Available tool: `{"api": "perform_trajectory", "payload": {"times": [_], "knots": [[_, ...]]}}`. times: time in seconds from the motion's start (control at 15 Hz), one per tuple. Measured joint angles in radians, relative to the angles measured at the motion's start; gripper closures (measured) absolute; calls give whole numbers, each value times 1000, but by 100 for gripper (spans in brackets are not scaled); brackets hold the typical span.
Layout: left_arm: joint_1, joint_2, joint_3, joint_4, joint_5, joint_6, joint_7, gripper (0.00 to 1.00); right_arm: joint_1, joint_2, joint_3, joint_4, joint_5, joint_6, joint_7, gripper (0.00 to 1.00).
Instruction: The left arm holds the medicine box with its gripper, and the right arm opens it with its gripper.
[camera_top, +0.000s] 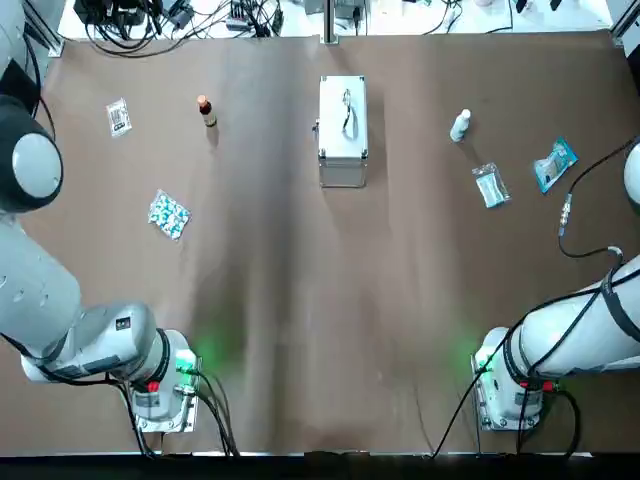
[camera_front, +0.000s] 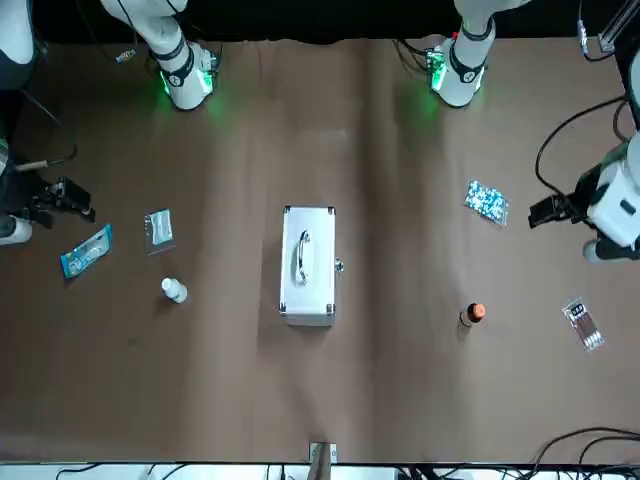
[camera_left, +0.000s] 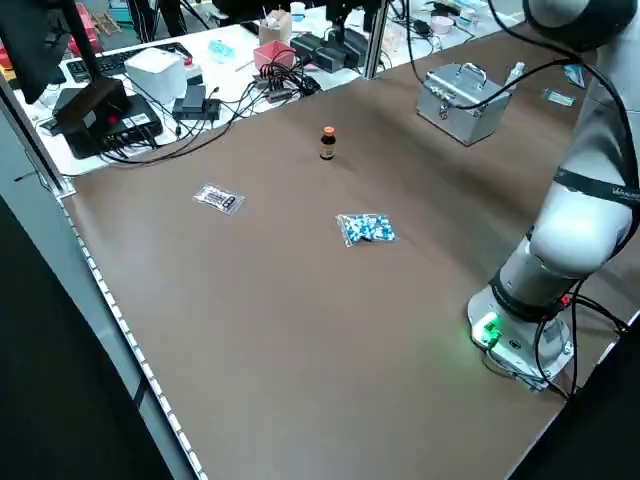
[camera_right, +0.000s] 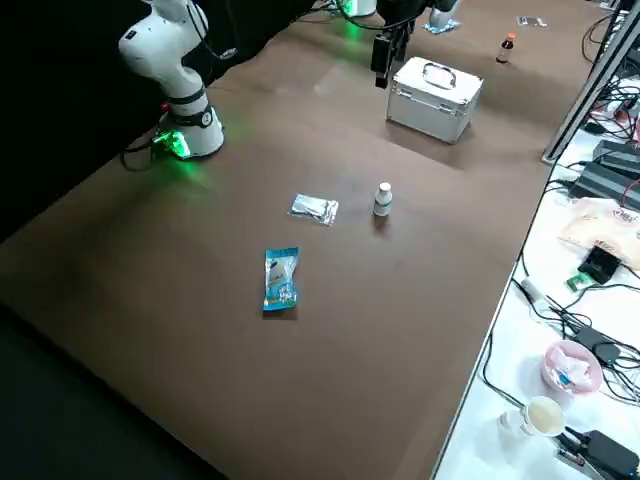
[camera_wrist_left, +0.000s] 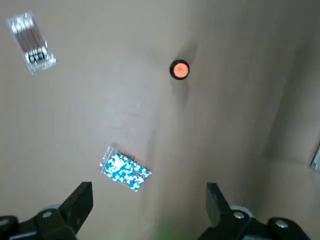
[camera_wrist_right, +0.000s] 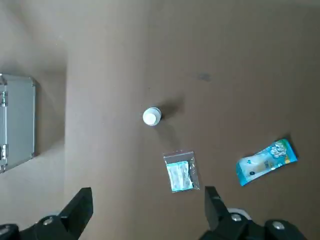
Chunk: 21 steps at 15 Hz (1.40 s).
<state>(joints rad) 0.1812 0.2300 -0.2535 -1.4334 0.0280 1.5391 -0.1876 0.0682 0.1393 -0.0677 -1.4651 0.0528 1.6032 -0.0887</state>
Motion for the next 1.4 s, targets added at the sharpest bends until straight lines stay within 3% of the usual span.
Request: {"api": "perform_trajectory", "payload": {"times": [0.33,0.67,1.13,1.4], "knots": [[-2,94,-4,-2,-1,2,-226,0,43,20,4,-12,67,6,1,1],[-139,175,-31,-21,-10,86,-755,0,68,52,5,-14,125,19,8,1],[-205,231,-70,-218,-72,434,-1266,0,157,111,8,-21,152,120,181,1],[-231,237,-86,-323,-73,587,-1462,0,222,174,9,-22,314,147,230,1]]}}
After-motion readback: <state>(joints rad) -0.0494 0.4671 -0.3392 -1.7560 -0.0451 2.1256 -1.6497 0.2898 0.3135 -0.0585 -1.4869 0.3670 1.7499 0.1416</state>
